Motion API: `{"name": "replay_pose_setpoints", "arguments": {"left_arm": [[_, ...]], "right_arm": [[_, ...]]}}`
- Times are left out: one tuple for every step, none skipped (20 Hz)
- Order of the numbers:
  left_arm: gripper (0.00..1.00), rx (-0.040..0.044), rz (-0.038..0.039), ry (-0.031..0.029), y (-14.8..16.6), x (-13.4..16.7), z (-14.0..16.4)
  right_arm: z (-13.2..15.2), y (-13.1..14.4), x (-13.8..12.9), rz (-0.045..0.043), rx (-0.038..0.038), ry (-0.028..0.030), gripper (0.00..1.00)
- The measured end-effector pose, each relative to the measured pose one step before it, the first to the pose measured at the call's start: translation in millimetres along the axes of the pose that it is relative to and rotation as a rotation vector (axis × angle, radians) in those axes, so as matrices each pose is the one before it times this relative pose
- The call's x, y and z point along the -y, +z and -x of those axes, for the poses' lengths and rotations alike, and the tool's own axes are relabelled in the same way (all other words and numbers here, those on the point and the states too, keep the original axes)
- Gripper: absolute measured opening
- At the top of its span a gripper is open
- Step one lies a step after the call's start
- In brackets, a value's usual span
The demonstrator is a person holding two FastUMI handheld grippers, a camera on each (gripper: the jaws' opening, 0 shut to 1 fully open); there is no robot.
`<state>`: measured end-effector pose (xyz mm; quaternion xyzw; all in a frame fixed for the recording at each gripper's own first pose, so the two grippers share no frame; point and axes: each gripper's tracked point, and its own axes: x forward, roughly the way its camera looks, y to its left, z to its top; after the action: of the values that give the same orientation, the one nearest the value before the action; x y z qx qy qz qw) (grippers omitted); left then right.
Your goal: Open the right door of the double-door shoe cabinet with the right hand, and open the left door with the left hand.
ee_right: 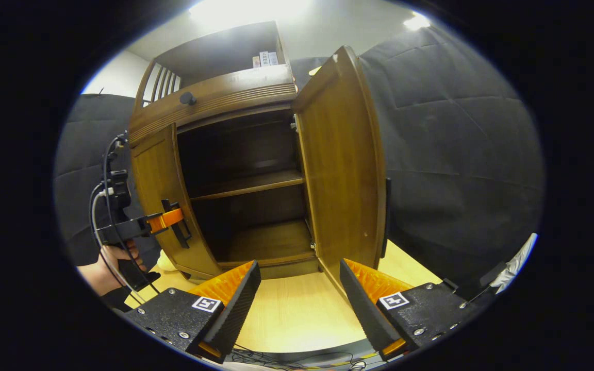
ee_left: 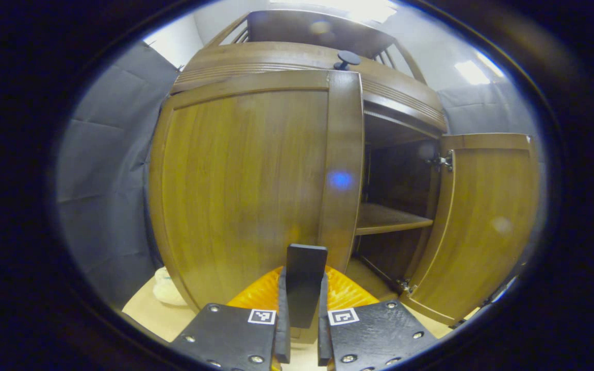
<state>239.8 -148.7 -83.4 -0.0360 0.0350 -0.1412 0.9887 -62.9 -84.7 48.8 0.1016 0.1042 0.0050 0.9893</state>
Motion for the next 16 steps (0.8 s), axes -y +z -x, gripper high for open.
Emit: {"name": "replay_pose_setpoints", "arguments": {"left_arm": [[0.29,0.00141,-0.00046,-0.00377,-0.18,-1.53,2.55],[0.15,0.00037,0.00342,-0.00136,1.56,-0.54,0.86],[0.15,-0.00026,0.00509,-0.00080,1.53,-0.20,0.76],[0.15,0.00110,0.00292,-0.00023,1.22,-0.46,0.88],[0.15,0.00142,-0.00462,-0.00210,1.51,-0.49,-0.07],[0.29,0.00312,-0.00013,-0.00154,1.53,-0.84,1.30],[0.22,0.00245,0.00037,-0.00211,2.10,-0.09,0.30],[0.22,0.00136,0.00075,-0.00057,1.02,-0.15,-0.09],[0.22,0.00332,0.00403,0.00049,-0.25,0.44,-0.06],[0.22,0.00052,0.00400,0.00020,-0.91,0.02,0.83],[0.22,0.00138,0.00353,0.00021,1.02,-0.10,0.34],[0.22,0.00166,0.00362,0.00152,-0.30,-0.43,0.66],[0.22,-0.00094,0.00380,0.00268,1.17,-0.19,-0.28],[0.22,-0.00021,0.00307,0.00279,-0.60,-0.93,0.30],[0.22,0.00052,0.00246,0.00379,0.29,-0.26,-0.18],[0.22,0.00286,0.00179,0.00353,0.85,-0.53,0.47]], "right_arm": [[-2.27,-0.68,-7.21,-0.01328,-0.00047,0.00761,0.95],[-0.86,-1.60,-7.12,-0.00861,-0.00205,0.01013,0.96],[-1.01,0.54,-5.00,0.00124,0.00000,0.00709,0.95],[-0.91,1.67,-3.73,0.01001,0.00411,0.00350,0.96],[-0.94,2.34,-4.16,0.01385,0.00510,0.00210,0.92],[-2.40,1.36,-3.78,0.01303,0.00293,0.00450,0.96],[-1.11,0.80,-3.15,0.01091,0.00201,0.00560,0.95],[-2.20,-0.56,-3.27,0.00816,0.00285,0.00638,0.95],[-1.18,0.04,-3.27,0.00573,0.00008,0.00794,0.95],[-3.50,0.24,-3.62,0.00555,-0.00257,0.00819,0.95],[-3.04,-0.44,-2.97,0.00434,-0.00462,0.00684,0.95],[-3.01,-0.86,-3.38,0.00206,-0.00432,0.00889,0.92],[-1.94,0.23,-4.31,0.00042,-0.00216,0.01157,0.92],[-1.53,-0.12,-4.33,0.00313,-0.00015,0.01249,0.95],[-2.97,-2.02,-1.27,0.00697,-0.00185,0.01257,0.95],[-3.74,0.79,-3.56,0.00893,-0.00235,0.01122,0.96]]}}
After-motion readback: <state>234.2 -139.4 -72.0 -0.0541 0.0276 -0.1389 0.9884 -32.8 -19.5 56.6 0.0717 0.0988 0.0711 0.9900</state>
